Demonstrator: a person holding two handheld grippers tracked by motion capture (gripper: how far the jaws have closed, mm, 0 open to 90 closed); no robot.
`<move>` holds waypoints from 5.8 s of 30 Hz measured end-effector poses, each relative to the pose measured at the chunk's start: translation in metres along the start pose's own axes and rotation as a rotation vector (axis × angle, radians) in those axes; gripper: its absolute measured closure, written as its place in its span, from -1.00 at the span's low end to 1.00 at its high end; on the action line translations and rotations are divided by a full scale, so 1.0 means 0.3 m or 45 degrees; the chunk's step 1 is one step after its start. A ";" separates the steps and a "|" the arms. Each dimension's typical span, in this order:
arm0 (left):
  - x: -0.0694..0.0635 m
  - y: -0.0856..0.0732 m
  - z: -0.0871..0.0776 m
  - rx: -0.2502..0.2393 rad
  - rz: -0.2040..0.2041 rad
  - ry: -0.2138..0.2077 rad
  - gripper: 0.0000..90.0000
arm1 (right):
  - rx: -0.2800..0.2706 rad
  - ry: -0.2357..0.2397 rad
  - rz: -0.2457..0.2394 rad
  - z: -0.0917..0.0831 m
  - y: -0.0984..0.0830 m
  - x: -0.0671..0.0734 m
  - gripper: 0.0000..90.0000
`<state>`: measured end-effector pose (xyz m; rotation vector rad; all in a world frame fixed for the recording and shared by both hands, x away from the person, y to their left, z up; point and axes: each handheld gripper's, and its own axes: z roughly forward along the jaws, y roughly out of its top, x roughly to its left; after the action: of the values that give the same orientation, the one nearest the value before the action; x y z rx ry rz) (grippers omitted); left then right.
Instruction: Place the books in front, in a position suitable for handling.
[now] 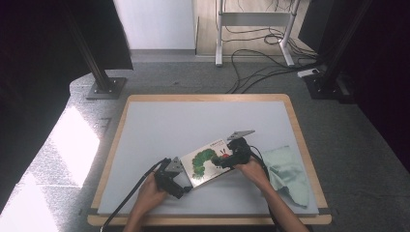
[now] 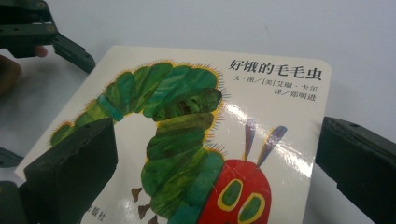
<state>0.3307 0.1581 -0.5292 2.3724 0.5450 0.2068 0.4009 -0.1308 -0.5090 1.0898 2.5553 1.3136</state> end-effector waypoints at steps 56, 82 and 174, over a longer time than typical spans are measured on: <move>0.002 0.000 0.000 0.000 -0.009 -0.007 -1.00 | -0.031 0.020 0.061 -0.016 -0.015 0.004 -1.00; 0.002 0.000 0.000 0.000 -0.010 -0.007 -1.00 | 0.068 0.111 -0.049 -0.011 0.058 -0.046 -0.27; -0.036 0.104 -0.033 -0.119 -0.113 -0.034 -0.32 | -0.001 0.017 -0.161 -0.201 -0.073 -0.031 0.15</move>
<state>0.3285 0.1381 -0.5013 2.2520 0.6135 0.1569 0.3739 -0.1864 -0.4893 0.9052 2.5848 1.2951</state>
